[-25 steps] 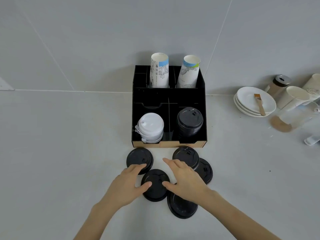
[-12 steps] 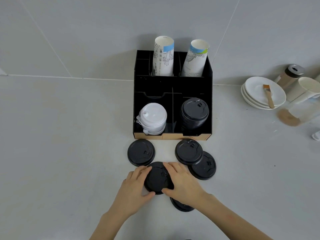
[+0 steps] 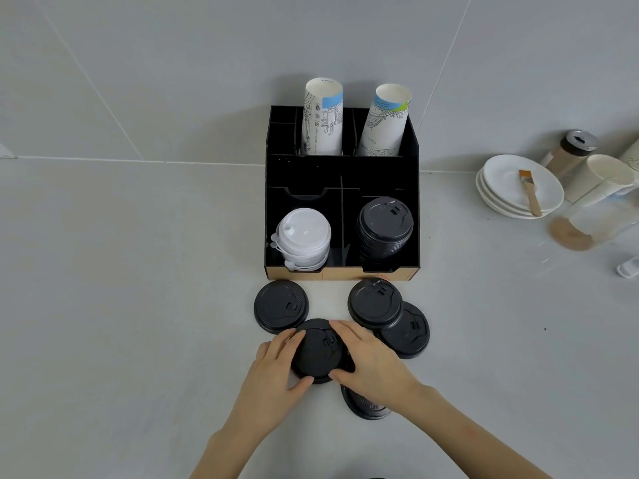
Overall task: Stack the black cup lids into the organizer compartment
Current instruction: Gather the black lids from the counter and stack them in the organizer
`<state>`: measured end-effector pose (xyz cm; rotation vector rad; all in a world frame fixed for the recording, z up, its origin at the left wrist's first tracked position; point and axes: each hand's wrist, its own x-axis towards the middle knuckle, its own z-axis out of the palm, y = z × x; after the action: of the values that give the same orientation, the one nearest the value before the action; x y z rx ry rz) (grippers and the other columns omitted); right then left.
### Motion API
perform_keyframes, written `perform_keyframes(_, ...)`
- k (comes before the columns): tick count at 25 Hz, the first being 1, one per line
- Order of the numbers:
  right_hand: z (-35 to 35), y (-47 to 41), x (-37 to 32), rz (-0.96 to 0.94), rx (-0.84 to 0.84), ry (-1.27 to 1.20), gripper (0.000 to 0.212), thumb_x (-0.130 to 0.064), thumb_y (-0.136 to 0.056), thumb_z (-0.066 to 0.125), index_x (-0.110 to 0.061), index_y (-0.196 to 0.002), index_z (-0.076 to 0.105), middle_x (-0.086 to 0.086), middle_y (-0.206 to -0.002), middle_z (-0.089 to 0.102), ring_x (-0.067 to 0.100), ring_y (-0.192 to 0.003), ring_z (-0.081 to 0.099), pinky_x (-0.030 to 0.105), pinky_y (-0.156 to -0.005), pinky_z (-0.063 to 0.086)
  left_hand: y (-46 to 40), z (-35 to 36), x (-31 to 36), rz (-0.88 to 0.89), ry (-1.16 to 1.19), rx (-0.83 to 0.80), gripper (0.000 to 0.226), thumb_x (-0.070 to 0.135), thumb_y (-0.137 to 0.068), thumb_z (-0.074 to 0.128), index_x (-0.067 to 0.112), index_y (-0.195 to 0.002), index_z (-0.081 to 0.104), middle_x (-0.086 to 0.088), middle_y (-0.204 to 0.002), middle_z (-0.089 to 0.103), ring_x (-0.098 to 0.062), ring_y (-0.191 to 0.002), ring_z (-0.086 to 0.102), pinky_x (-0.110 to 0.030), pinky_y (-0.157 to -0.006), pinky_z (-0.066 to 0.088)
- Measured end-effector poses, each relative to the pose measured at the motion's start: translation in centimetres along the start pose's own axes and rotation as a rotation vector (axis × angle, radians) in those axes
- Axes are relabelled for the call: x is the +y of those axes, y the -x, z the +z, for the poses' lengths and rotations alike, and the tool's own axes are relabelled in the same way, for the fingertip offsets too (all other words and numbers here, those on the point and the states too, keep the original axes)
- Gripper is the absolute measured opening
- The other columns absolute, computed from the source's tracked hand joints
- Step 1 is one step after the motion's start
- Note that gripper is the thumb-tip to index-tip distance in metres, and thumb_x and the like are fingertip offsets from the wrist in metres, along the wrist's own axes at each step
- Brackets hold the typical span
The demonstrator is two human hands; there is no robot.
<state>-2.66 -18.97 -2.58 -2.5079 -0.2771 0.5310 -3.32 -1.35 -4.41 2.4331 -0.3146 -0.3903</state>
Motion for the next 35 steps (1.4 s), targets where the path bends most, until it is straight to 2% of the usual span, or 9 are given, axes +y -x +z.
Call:
perform_keyframes(5, -1.9, 0.5, 0.3, -0.026, 0.058, -0.101, 0.069, -0.031, -0.079, 0.061, -0.023, -0.136, 0.023, -0.006, -0.145, 0.031, 0.015, -0.127, 0.038, 0.033, -0.106, 0.036, -0.4, -0.8, 0.9, 0.042, 0.049, 0.065, 0.059, 0.035, -0.081, 0.058, 0.027, -0.132, 0.029, 0.009, -0.142, 0.03, -0.009, -0.125, 0.027, -0.02, -0.103, 0.025)
perform_keyframes(11, -4.6, 0.9, 1.2, -0.07, 0.169, -0.151, 0.065, -0.028, -0.079, 0.063, -0.021, -0.134, 0.03, -0.006, -0.14, 0.035, 0.01, -0.124, 0.039, 0.018, -0.101, 0.03, -2.1, -1.6, 3.0, 0.091, 0.065, 0.12, 0.059, 0.036, -0.079, 0.061, 0.027, -0.13, 0.034, 0.007, -0.14, 0.036, -0.011, -0.124, 0.031, -0.022, -0.101, 0.027)
perform_keyframes(16, -7.9, 0.6, 2.0, -0.097, 0.29, -0.193, 0.056, -0.017, -0.079, 0.064, -0.016, -0.13, 0.038, 0.0, -0.134, 0.044, 0.013, -0.119, 0.045, 0.021, -0.101, 0.037, -4.8, -2.6, 5.9, 0.147, 0.046, 0.222, 0.057, 0.038, -0.076, 0.063, 0.024, -0.127, 0.04, 0.005, -0.134, 0.043, -0.013, -0.12, 0.035, -0.02, -0.095, 0.026)
perform_keyframes(19, -9.8, 0.2, 2.6, -0.103, 0.325, -0.205, 0.057, -0.018, -0.081, 0.063, -0.016, -0.131, 0.036, -0.001, -0.136, 0.042, 0.008, -0.118, 0.043, 0.006, -0.098, 0.029, -6.5, -3.0, 7.8, 0.175, 0.024, 0.26, 0.057, 0.039, -0.077, 0.062, 0.021, -0.127, 0.041, 0.002, -0.134, 0.044, -0.015, -0.121, 0.034, -0.022, -0.097, 0.025)
perform_keyframes(21, -11.1, -0.1, 3.0, -0.102, 0.341, -0.203, 0.059, -0.02, -0.081, 0.063, -0.016, -0.132, 0.035, -0.001, -0.137, 0.041, 0.002, -0.115, 0.039, -0.007, -0.091, 0.022, -7.5, -3.2, 9.0, 0.187, 0.014, 0.292, 0.057, 0.039, -0.077, 0.062, 0.019, -0.126, 0.043, -0.002, -0.132, 0.046, -0.018, -0.121, 0.036, -0.026, -0.098, 0.029)
perform_keyframes(23, -12.3, -0.7, 3.5, -0.103, 0.355, -0.19, 0.059, -0.021, -0.081, 0.062, -0.016, -0.133, 0.034, -0.001, -0.138, 0.04, 0.0, -0.115, 0.036, -0.01, -0.088, 0.019, -8.5, -3.3, 10.1, 0.2, -0.02, 0.334, 0.056, 0.038, -0.077, 0.063, 0.015, -0.124, 0.044, -0.006, -0.13, 0.049, -0.023, -0.12, 0.04, -0.036, -0.099, 0.036)
perform_keyframes(26, -13.9, -1.9, 4.2, -0.108, 0.382, -0.183, 0.06, -0.02, -0.08, 0.063, -0.016, -0.132, 0.033, 0.001, -0.137, 0.041, 0.001, -0.112, 0.036, -0.012, -0.083, 0.021, -10.0, -3.5, 11.5, 0.189, -0.027, 0.375, 0.055, 0.036, -0.076, 0.064, 0.011, -0.122, 0.046, -0.012, -0.127, 0.051, -0.029, -0.118, 0.044, -0.045, -0.095, 0.042)
perform_keyframes(31, -15.7, -3.9, 5.6, -0.102, 0.413, -0.12, 0.058, -0.019, -0.08, 0.063, -0.013, -0.131, 0.036, 0.004, -0.136, 0.044, 0.007, -0.113, 0.042, -0.012, -0.086, 0.017, -12.9, -3.3, 12.6, 0.152, -0.015, 0.376, 0.056, 0.034, -0.076, 0.064, 0.009, -0.122, 0.045, -0.013, -0.127, 0.048, -0.028, -0.117, 0.043, -0.042, -0.093, 0.04)
perform_keyframes(35, -16.7, -5.4, 6.9, -0.108, 0.373, -0.063, 0.057, -0.018, -0.081, 0.063, -0.011, -0.131, 0.037, 0.007, -0.136, 0.044, 0.02, -0.121, 0.044, 0.001, -0.091, 0.017, -14.8, -2.7, 12.9, 0.129, -0.032, 0.374, 0.056, 0.033, -0.076, 0.065, 0.008, -0.122, 0.044, -0.015, -0.126, 0.046, -0.028, -0.114, 0.043, -0.04, -0.091, 0.041)
